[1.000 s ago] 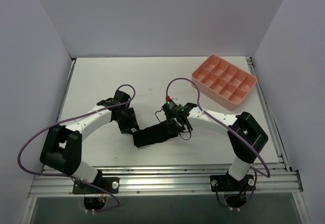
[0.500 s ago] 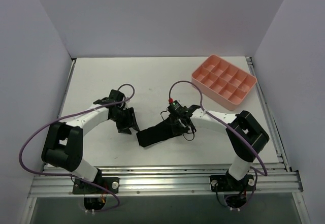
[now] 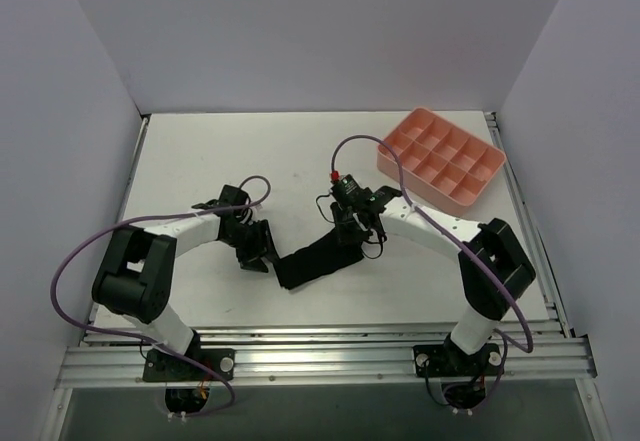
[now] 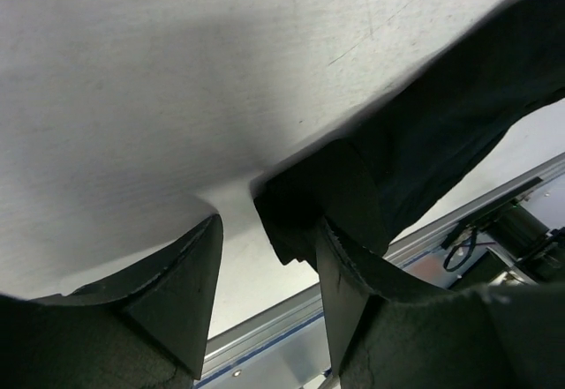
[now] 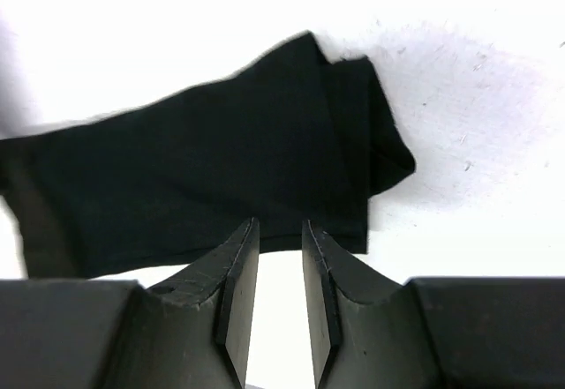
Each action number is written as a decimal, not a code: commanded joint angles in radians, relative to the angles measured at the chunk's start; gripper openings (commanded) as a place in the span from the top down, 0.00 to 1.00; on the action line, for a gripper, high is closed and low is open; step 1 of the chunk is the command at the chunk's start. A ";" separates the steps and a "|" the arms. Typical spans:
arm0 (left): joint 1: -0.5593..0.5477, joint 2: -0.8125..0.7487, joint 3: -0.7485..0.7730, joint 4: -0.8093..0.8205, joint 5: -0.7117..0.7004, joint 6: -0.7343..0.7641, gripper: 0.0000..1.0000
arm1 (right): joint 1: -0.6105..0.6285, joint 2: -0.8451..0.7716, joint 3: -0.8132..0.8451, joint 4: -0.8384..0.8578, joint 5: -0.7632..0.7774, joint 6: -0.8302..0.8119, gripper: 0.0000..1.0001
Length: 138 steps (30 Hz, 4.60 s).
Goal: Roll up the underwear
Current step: Fold the underwear, then roll the underwear
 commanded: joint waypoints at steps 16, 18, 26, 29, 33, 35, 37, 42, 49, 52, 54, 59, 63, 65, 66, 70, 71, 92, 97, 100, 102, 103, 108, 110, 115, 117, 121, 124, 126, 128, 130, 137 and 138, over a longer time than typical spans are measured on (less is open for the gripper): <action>-0.001 0.012 -0.012 0.174 0.056 -0.245 0.98 | 0.305 -0.017 0.033 0.117 0.174 0.089 0.53; -0.001 0.005 -0.012 0.168 0.056 -0.262 0.98 | 0.325 -0.004 0.044 0.132 0.192 0.080 0.51; -0.009 -0.018 -0.011 0.127 0.042 -0.323 0.98 | 0.417 0.092 0.082 0.184 0.298 0.100 0.44; -0.010 -0.005 0.005 0.089 0.024 -0.297 0.98 | 0.437 0.127 0.105 0.189 0.324 0.106 0.43; -0.009 -0.018 0.017 -0.006 -0.031 -0.269 0.84 | 0.454 0.135 0.116 0.189 0.367 0.143 0.50; -0.007 -0.051 0.026 -0.030 -0.060 -0.251 0.69 | 0.443 0.113 0.114 0.183 0.367 0.160 0.54; -0.007 -0.074 0.052 -0.065 -0.091 -0.225 0.57 | 0.429 0.109 0.108 0.166 0.360 0.180 0.58; -0.003 -0.048 0.164 -0.151 -0.114 -0.141 0.45 | 0.408 0.057 0.024 0.164 0.350 0.250 0.64; -0.006 0.091 0.268 -0.129 -0.017 -0.003 0.48 | 0.373 -0.056 -0.085 0.053 0.326 0.394 0.70; -0.010 0.142 0.263 -0.119 0.013 0.004 0.50 | 0.333 -0.062 -0.134 0.040 0.303 0.410 0.71; -0.013 0.142 0.240 -0.094 0.016 -0.002 0.51 | 0.290 -0.063 -0.162 0.051 0.275 0.399 0.71; -0.023 0.111 0.137 -0.030 0.029 -0.035 0.51 | 0.216 -0.063 -0.195 0.034 0.269 0.362 0.71; -0.078 0.079 0.069 -0.007 0.021 -0.067 0.51 | 0.137 -0.037 -0.189 0.054 0.269 0.298 0.71; -0.105 0.065 0.049 0.002 0.009 -0.085 0.52 | 0.106 -0.025 -0.179 0.071 0.267 0.266 0.71; -0.119 0.055 0.039 0.007 0.003 -0.096 0.52 | 0.090 -0.010 -0.171 0.080 0.263 0.247 0.72; -0.170 -0.033 -0.001 0.015 -0.028 -0.176 0.53 | 0.040 0.020 -0.091 0.057 0.246 0.151 0.72; -0.176 -0.050 -0.003 0.015 -0.031 -0.189 0.53 | 0.035 0.017 -0.076 0.045 0.241 0.141 0.71; -0.156 -0.079 0.008 0.094 0.047 -0.128 0.45 | 0.280 -0.168 -0.188 0.144 0.027 0.367 0.73; -0.156 -0.070 -0.046 0.153 0.065 -0.133 0.45 | 0.288 -0.102 -0.269 0.207 0.017 0.394 0.78; -0.158 -0.044 -0.078 0.185 0.076 -0.137 0.44 | 0.288 -0.062 -0.307 0.229 0.017 0.410 0.79; -0.158 -0.031 -0.095 0.226 0.085 -0.144 0.44 | 0.290 -0.039 -0.318 0.238 -0.013 0.411 0.79; -0.158 -0.018 -0.107 0.242 0.098 -0.150 0.44 | 0.288 -0.033 -0.329 0.244 -0.016 0.410 0.79; -0.164 0.008 -0.124 0.312 0.122 -0.151 0.44 | 0.288 -0.036 -0.341 0.250 -0.013 0.416 0.80; -0.164 0.005 -0.132 0.335 0.125 -0.147 0.44 | 0.288 -0.039 -0.346 0.250 -0.012 0.417 0.80; -0.165 0.010 -0.139 0.342 0.122 -0.128 0.43 | 0.288 -0.039 -0.346 0.250 -0.012 0.421 0.80; -0.165 0.022 -0.147 0.338 0.124 -0.124 0.44 | 0.288 -0.037 -0.341 0.249 -0.010 0.421 0.80; -0.165 0.033 -0.165 0.349 0.133 -0.133 0.49 | 0.287 -0.034 -0.334 0.247 -0.012 0.421 0.80; -0.165 0.025 -0.156 0.345 0.144 -0.160 0.67 | 0.287 -0.040 -0.312 0.237 -0.003 0.402 0.79; -0.165 0.030 -0.132 0.316 0.145 -0.176 0.79 | 0.294 -0.057 -0.289 0.208 0.045 0.363 0.77; -0.165 0.039 -0.098 0.286 0.165 -0.203 0.92 | 0.299 -0.088 -0.249 0.181 0.073 0.320 0.73; -0.164 0.050 -0.078 0.268 0.188 -0.237 0.97 | 0.314 -0.106 -0.228 0.178 0.100 0.241 0.69; -0.155 0.087 0.005 0.138 0.256 -0.322 0.98 | 0.400 -0.166 -0.232 0.244 0.166 0.103 0.47; -0.153 0.091 0.029 0.118 0.260 -0.325 0.98 | 0.409 -0.166 -0.234 0.244 0.181 0.097 0.47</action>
